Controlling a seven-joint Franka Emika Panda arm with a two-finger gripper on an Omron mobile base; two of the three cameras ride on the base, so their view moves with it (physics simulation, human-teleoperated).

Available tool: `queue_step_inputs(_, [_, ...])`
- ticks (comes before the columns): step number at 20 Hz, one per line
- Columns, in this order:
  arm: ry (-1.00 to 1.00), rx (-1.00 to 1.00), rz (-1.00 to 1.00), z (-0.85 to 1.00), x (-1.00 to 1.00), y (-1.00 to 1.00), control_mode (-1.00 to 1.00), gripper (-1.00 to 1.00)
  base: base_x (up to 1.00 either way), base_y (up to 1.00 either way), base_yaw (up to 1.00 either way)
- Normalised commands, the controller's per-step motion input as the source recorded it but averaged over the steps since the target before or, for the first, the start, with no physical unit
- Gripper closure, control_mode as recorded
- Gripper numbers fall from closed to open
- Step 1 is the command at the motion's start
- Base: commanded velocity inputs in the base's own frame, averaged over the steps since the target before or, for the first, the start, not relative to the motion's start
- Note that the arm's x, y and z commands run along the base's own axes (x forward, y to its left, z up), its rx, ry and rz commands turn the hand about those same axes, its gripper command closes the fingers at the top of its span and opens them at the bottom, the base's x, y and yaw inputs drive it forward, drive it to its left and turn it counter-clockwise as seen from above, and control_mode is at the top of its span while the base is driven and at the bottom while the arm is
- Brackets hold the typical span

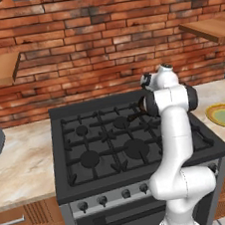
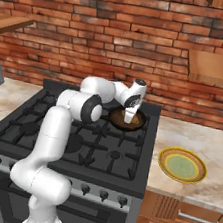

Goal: Pick the croissant and place it on the pan. Then turn on the stove to warm the croissant.

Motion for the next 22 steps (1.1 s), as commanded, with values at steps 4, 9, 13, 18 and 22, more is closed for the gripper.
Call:
queue_step_inputs(4, [0.0, 0.0, 0.0, 0.32, -0.04, 0.0, -1.0, -1.0, 0.0, 0.0, 0.0])
queue_step_inputs(9, [0.0, 0.0, 0.0, 0.56, -0.09, 0.0, -1.0, -1.0, 0.0, 0.0, 0.0])
queue_step_inputs(13, [0.0, 0.0, 0.0, 0.34, -0.32, 0.0, -1.0, -1.0, 0.0, 0.0, 0.0])
queue_step_inputs(18, [-0.05, 0.0, 0.0, 0.06, -0.61, 0.0, -1.0, -1.0, 0.0, 0.0, 0.0])
queue_step_inputs(22, [-0.06, 0.0, 0.02, 0.28, -0.7, 0.01, -1.0, -1.0, 0.0, 0.0, 0.0])
